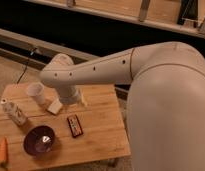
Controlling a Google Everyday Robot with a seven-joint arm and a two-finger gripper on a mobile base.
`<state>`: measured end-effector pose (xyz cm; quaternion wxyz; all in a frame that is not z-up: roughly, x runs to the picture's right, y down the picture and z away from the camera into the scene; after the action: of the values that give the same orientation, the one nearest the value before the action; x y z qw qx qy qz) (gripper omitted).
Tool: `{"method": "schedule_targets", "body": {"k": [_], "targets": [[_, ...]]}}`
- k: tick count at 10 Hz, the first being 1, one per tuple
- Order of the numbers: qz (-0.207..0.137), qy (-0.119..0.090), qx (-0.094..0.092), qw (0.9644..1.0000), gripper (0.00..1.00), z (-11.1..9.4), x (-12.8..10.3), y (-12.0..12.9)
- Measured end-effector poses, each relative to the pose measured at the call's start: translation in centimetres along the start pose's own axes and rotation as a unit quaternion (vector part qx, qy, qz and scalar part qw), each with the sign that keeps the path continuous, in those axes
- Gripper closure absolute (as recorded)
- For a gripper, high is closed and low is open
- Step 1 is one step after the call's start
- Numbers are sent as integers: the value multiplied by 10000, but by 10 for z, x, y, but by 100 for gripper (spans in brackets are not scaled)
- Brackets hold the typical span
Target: Push the eraser across the table
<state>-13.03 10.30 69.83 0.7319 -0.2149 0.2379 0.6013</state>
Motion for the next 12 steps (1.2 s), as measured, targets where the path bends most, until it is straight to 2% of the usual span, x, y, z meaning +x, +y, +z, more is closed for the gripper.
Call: {"method": "schedule_targets", "body": {"k": [2,5,7,10,12], "targets": [[-120,10,-6,9999,69,5,3,9],[-388,-17,137,9992,97,10,4,22],[-583,-27,187,9981,100,16,6,32],[-850,80,222,9961,100,35,12,44],[-937,94,141,9955,100,46,13,49]]}}
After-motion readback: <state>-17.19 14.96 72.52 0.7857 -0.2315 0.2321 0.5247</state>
